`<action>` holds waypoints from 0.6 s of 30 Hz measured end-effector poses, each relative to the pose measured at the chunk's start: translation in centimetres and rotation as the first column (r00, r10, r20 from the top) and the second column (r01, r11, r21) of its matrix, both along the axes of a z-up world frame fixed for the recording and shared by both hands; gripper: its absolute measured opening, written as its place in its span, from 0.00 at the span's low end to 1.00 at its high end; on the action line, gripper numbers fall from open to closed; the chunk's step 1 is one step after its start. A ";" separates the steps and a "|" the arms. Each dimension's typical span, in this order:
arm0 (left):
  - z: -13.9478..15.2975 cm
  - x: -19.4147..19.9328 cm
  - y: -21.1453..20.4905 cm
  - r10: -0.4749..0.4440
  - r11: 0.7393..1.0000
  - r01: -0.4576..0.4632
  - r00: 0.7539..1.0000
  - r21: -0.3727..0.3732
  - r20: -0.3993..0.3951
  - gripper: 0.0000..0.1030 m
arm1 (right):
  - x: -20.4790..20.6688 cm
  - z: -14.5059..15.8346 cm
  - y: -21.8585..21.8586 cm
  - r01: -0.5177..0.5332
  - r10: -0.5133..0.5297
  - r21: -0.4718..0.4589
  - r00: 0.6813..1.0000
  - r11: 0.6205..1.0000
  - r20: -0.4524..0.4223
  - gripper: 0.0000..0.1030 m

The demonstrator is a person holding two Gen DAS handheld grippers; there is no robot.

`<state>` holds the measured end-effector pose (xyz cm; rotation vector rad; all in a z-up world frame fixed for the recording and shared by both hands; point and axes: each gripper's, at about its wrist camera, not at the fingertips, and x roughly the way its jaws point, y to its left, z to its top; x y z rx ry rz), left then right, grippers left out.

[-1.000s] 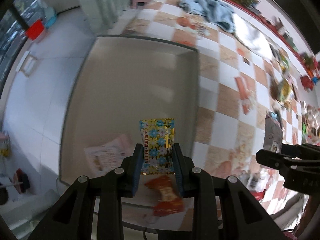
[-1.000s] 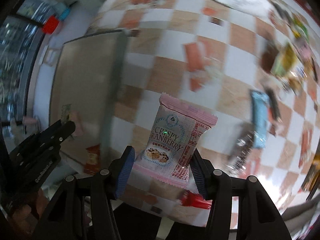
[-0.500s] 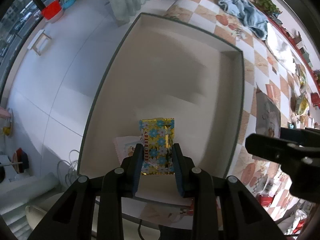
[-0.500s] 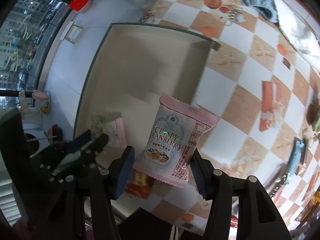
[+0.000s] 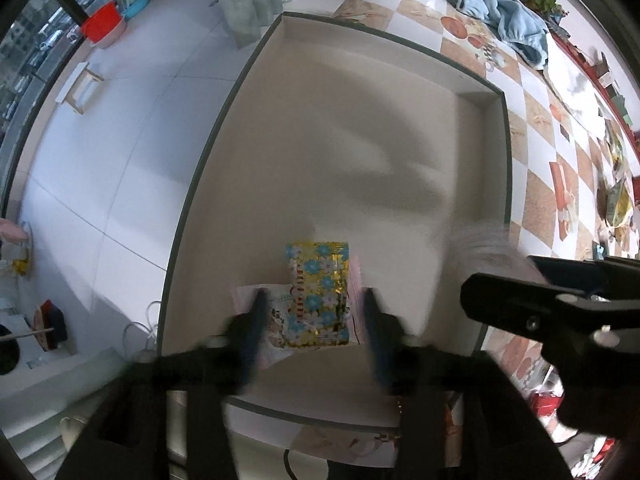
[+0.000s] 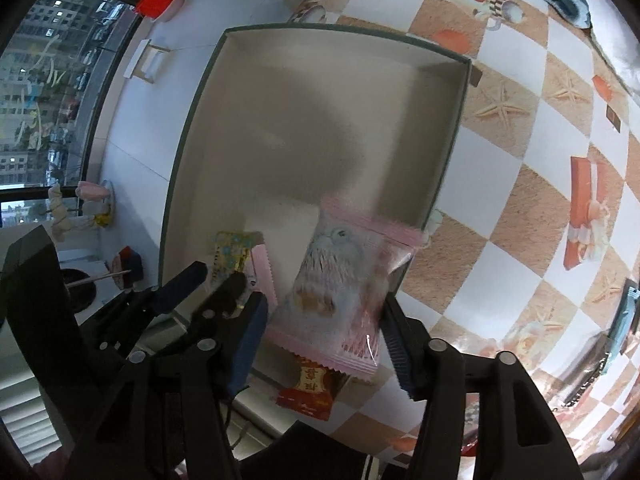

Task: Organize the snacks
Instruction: 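Open both grippers to drop the snacks into the beige tray, then move both grippers back to the floor, right gripper toward red bar wrapper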

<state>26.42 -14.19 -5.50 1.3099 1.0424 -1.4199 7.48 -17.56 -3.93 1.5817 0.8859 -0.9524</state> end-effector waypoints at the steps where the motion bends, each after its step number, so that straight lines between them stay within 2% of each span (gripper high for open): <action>1: 0.2 0.0 0.1 0.003 1.000 -0.002 1.000 -0.014 0.005 0.77 | -0.1 0.0 0.1 0.002 -0.002 0.001 1.000 1.000 -0.002 0.72; 3: 0.6 -0.2 0.2 0.003 1.000 -0.003 1.000 -0.027 -0.003 0.78 | -0.6 0.0 0.2 0.012 -0.012 -0.001 1.000 1.000 -0.014 0.84; 8: 0.8 -1.9 0.4 -0.047 0.999 0.047 0.999 -0.018 0.012 0.78 | -3.3 -0.1 1.3 0.055 -0.053 0.027 0.997 0.998 -0.061 0.84; 13: 2.0 -4.8 1.2 -0.120 0.992 0.119 0.993 -0.031 -0.008 0.78 | -8.7 -0.2 4.3 0.186 -0.181 0.043 0.979 0.982 -0.097 0.85; 14: 2.2 -5.3 1.4 -0.138 0.990 0.137 0.990 -0.031 -0.017 0.78 | -9.6 -0.2 5.0 0.209 -0.203 0.052 0.974 0.976 -0.102 0.88; 15: 2.4 -6.0 1.8 -0.160 0.987 0.159 0.987 -0.033 -0.025 0.78 | -10.8 -0.3 5.8 0.240 -0.233 0.059 0.967 0.969 -0.105 1.00; 18: 3.0 -8.4 2.8 -0.233 0.972 0.231 0.971 -0.038 -0.051 0.79 | -14.3 -0.4 8.8 0.327 -0.319 0.064 0.940 0.943 -0.119 1.00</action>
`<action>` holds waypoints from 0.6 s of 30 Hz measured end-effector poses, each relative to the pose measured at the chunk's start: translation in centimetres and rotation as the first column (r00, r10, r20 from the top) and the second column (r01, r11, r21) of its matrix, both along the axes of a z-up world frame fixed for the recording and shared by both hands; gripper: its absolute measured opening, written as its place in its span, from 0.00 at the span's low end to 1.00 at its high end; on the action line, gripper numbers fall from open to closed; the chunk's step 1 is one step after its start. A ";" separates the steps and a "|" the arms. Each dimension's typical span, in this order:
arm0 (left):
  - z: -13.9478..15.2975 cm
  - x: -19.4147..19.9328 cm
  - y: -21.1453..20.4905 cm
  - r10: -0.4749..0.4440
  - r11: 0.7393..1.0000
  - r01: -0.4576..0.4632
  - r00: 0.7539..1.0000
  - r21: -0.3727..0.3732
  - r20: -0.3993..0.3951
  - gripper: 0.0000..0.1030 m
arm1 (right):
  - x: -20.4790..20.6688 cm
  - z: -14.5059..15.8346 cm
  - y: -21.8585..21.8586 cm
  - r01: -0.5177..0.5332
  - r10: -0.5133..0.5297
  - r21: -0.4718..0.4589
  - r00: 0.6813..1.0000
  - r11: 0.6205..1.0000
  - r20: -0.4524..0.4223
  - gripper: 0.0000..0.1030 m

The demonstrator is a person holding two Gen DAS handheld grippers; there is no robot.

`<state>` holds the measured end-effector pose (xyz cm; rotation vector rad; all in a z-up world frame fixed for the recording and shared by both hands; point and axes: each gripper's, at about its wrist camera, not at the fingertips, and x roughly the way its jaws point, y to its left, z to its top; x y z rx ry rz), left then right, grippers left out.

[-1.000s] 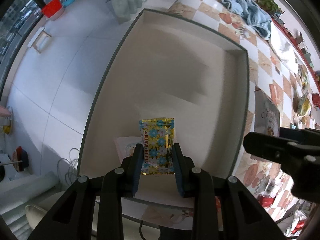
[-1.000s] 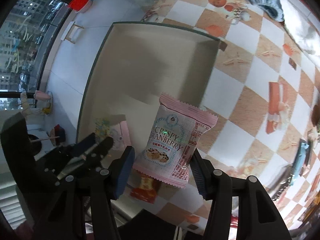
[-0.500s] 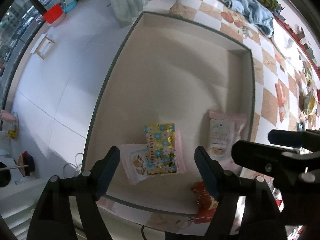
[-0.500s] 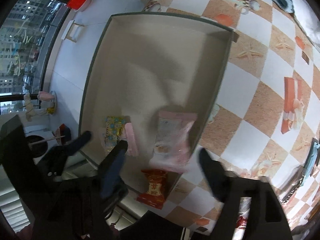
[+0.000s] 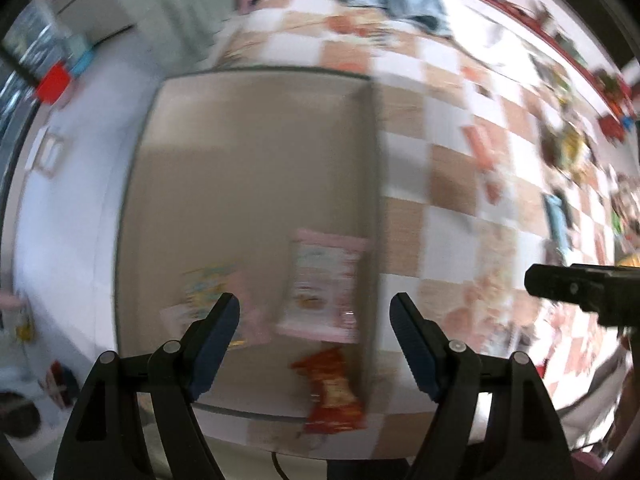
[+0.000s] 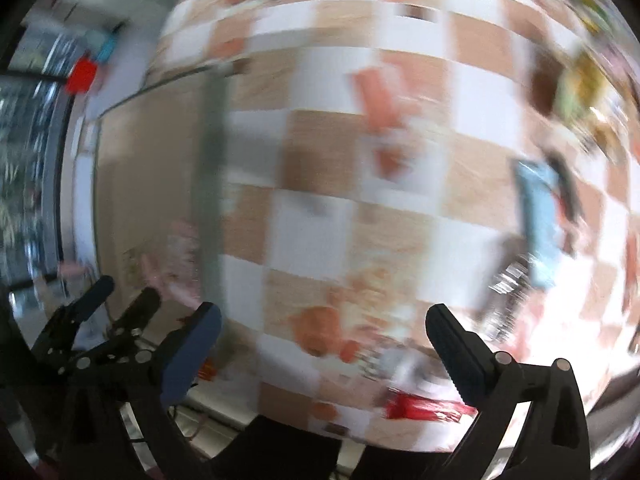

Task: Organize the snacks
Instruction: 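Move both grippers back to the floor, right gripper toward red bar wrapper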

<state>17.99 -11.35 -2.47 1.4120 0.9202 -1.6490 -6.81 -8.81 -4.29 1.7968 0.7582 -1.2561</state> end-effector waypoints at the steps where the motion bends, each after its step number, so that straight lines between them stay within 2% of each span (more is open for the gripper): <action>1: 0.2 -0.9 0.6 -0.030 1.000 0.030 1.000 0.000 -0.008 0.80 | -1.4 0.1 1.4 0.039 -0.039 0.006 0.999 0.999 -0.010 1.00; 4: 0.0 -3.3 2.4 -0.108 0.994 0.108 0.994 0.022 -0.021 0.80 | -4.5 -0.2 4.6 0.139 -0.138 0.032 0.990 0.990 -0.039 1.00; 7: -0.8 -5.7 3.9 -0.179 0.982 0.180 0.984 0.060 -0.020 0.80 | -7.9 -1.3 9.3 0.277 -0.272 0.093 0.960 0.956 -0.070 1.00; 9: -1.3 -6.8 5.1 -0.231 0.969 0.231 0.973 0.083 -0.013 0.80 | -9.1 -2.1 11.6 0.327 -0.319 0.132 0.944 0.936 -0.080 1.00; 15: -2.7 -10.2 7.9 -0.355 0.928 0.350 0.935 0.130 0.016 0.80 | -10.4 -3.8 16.9 0.378 -0.372 0.219 0.925 0.899 -0.071 1.00; 18: -3.5 -11.3 8.8 -0.382 0.915 0.373 0.924 0.153 0.028 0.80 | -10.0 -4.3 17.9 0.354 -0.353 0.237 0.935 0.905 -0.048 1.00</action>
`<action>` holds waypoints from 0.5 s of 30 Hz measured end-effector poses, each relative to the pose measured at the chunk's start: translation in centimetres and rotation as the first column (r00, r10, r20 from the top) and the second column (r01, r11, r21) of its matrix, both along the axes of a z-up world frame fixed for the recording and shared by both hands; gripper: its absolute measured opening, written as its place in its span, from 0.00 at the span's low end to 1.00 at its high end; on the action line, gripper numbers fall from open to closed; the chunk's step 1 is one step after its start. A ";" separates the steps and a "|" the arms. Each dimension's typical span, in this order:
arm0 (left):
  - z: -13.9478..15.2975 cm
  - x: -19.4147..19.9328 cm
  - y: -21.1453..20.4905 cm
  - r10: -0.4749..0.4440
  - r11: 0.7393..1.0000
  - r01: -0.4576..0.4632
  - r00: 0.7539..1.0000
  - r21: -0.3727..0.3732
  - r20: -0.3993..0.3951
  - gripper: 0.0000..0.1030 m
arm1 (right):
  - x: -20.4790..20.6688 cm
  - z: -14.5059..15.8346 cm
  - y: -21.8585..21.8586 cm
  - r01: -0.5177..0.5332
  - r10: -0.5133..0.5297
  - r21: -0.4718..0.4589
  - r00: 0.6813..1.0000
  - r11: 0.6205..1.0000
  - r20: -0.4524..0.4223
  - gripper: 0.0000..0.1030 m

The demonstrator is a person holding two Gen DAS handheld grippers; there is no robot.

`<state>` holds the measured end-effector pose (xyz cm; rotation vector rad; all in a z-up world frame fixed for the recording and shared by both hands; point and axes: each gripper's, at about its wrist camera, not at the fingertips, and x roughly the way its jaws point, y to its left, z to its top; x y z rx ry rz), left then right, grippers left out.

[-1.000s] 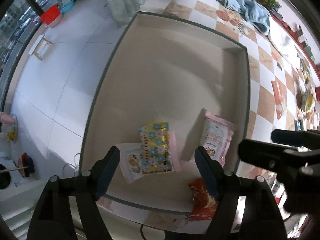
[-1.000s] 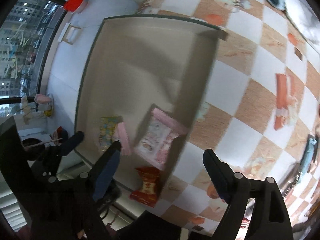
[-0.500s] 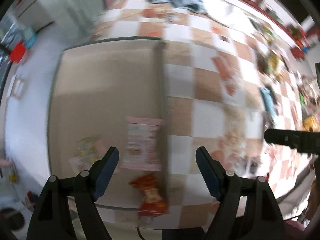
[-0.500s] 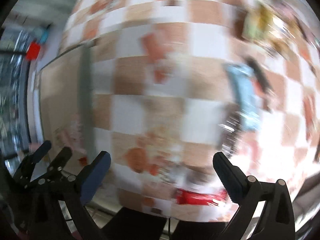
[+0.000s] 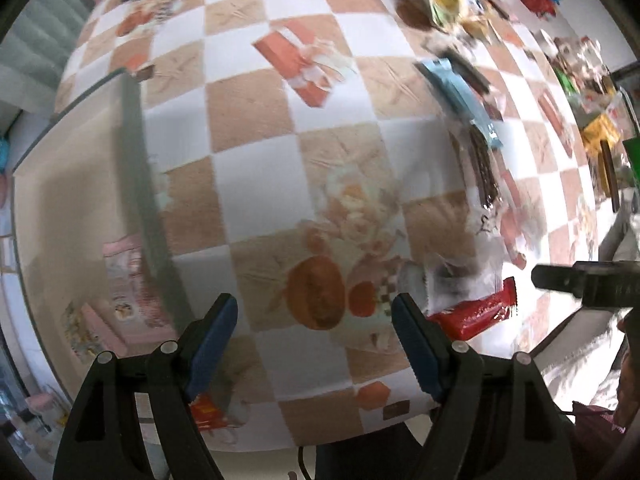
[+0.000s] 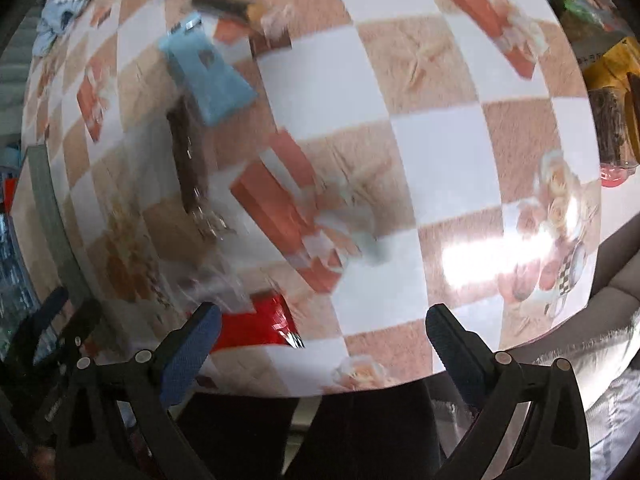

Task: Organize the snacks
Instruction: 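Move both grippers back to the floor, right gripper toward red bar wrapper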

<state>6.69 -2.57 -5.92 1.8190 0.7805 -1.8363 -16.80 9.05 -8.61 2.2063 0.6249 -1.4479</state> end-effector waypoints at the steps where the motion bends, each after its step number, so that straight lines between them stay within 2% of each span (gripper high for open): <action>1: -0.2 -0.2 0.2 -0.007 1.000 0.007 1.000 0.003 0.004 0.80 | 0.2 -0.1 0.0 -0.016 0.016 0.003 1.000 1.000 0.005 1.00; 5: -0.6 -1.4 1.2 -0.048 0.999 0.048 0.999 -0.004 0.021 0.80 | 2.1 -0.3 -0.5 -0.129 0.129 -0.008 0.991 0.992 0.029 1.00; 11: -1.4 -3.2 2.7 -0.100 0.995 0.101 0.994 -0.007 0.047 0.80 | 4.8 -0.2 -1.3 -0.307 0.307 -0.019 0.952 0.952 0.021 1.00; 15: -1.6 -3.7 2.8 -0.086 0.996 0.086 0.994 0.000 0.060 0.80 | 4.8 -1.3 -2.0 -0.308 0.308 -0.010 0.950 0.951 0.043 1.00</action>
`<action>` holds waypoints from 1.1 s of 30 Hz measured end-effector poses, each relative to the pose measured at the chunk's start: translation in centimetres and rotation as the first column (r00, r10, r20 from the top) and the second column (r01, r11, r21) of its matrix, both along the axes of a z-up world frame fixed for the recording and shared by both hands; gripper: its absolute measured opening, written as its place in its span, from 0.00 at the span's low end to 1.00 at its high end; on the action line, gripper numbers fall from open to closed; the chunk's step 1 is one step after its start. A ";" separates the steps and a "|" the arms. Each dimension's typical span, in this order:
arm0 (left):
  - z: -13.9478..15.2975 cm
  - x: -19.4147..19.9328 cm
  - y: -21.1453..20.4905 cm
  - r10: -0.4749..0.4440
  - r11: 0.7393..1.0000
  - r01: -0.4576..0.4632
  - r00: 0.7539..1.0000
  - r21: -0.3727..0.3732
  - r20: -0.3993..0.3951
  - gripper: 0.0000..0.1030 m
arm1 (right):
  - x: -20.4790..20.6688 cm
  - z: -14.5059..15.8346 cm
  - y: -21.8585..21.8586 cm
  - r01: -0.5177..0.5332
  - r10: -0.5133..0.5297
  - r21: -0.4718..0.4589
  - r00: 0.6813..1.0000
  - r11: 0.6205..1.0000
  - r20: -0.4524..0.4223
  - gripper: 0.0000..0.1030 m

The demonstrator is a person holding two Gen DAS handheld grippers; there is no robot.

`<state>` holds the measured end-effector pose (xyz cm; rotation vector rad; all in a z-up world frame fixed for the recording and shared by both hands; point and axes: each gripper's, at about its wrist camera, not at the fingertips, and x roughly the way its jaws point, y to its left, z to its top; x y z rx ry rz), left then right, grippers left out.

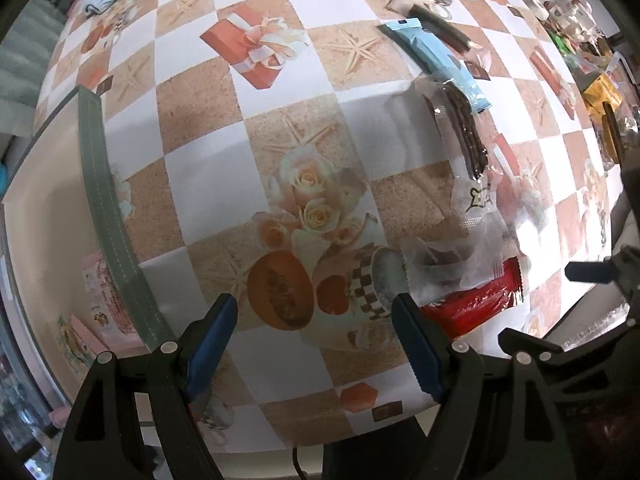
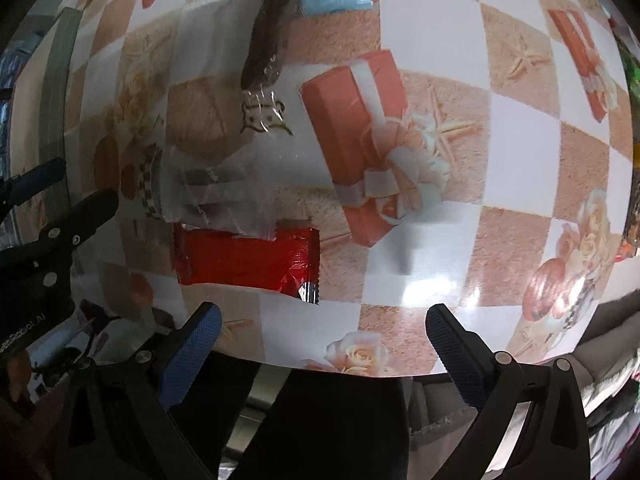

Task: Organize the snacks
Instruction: 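Move both grippers back to the floor, right gripper toward red bar wrapper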

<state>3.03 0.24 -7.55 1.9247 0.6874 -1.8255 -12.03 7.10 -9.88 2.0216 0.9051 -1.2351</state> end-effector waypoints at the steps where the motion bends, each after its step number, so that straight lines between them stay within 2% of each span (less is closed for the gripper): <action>1: -0.1 0.0 0.0 0.008 1.000 -0.008 1.000 0.003 0.001 0.80 | -0.1 -0.2 0.1 0.018 -0.018 0.007 1.000 1.000 0.007 1.00; 4: -0.5 0.1 0.0 0.016 1.000 -0.016 1.000 0.004 0.011 0.80 | 0.3 -0.5 0.8 0.030 -0.030 0.007 0.999 1.000 0.012 1.00; 7: -1.1 0.6 -0.5 0.038 0.999 -0.038 0.999 0.014 0.033 0.80 | 0.8 0.1 0.4 -0.009 0.009 -0.007 1.000 1.000 0.005 1.00; 10: -1.2 1.9 -1.3 0.062 0.998 -0.063 0.997 0.022 0.044 0.80 | 2.3 0.1 -0.4 -0.110 0.110 -0.008 0.994 0.994 -0.027 1.00; 13: -1.2 2.5 -1.7 0.072 0.997 -0.073 0.996 0.019 0.050 0.80 | 3.9 0.1 -1.8 -0.226 0.225 -0.007 0.972 0.974 -0.068 1.00; 16: -0.9 3.3 -2.4 0.086 0.996 -0.086 0.995 0.016 0.052 0.80 | 4.5 0.0 -3.1 -0.260 0.257 -0.020 0.963 0.965 -0.084 1.00; 21: -0.3 4.2 -3.2 0.082 0.997 -0.083 0.995 0.011 0.056 0.80 | 3.1 -0.8 -3.9 -0.211 0.210 -0.001 0.973 0.977 -0.095 1.00; 25: 0.1 3.6 -2.8 0.046 0.999 -0.047 0.998 0.008 0.048 0.80 | 0.3 -0.8 -3.4 -0.116 0.115 -0.002 0.989 0.993 -0.088 1.00; 33: 1.1 0.9 -0.5 -0.089 0.996 0.089 0.996 -0.015 0.005 0.80 | -6.2 -0.2 -1.1 0.042 -0.037 0.022 0.984 0.999 -0.174 1.00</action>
